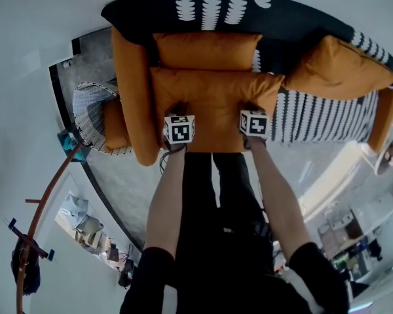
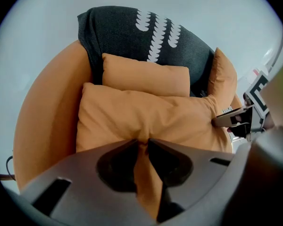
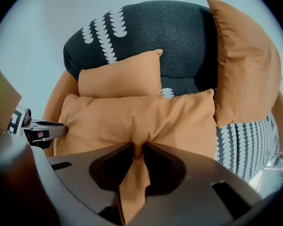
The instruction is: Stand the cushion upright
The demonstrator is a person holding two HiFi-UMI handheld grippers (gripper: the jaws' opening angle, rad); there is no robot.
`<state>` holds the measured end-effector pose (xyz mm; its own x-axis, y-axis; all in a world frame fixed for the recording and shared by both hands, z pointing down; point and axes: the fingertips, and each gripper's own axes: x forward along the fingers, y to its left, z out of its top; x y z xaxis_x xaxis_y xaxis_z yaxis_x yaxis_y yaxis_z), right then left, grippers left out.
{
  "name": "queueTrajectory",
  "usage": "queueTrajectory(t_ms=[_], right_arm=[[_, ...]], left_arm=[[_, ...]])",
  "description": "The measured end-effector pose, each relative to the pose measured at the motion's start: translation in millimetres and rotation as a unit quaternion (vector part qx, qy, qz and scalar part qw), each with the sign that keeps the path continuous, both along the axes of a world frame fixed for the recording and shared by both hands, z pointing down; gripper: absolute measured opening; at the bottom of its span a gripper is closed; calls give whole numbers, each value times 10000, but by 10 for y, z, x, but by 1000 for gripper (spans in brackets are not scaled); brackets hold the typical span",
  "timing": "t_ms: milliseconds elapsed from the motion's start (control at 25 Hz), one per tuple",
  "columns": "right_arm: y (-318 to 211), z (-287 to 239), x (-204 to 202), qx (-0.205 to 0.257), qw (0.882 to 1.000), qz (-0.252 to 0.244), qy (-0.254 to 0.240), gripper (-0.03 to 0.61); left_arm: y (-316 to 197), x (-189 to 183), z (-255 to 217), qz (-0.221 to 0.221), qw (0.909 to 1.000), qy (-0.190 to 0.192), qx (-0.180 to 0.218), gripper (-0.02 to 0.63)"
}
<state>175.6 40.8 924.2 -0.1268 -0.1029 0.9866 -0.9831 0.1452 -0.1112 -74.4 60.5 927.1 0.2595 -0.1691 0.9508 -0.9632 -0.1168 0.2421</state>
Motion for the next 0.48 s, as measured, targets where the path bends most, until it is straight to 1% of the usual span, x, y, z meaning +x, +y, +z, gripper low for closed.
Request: queueTrajectory(t_ms=[240, 480], right_arm=[[30, -26, -7, 41, 10000, 46, 16, 43], [70, -134, -23, 135, 9999, 56, -51, 12]], left_arm=[[11, 29, -37, 88, 9999, 32, 65, 21], [25, 38, -131, 179, 9997, 73, 159, 6]])
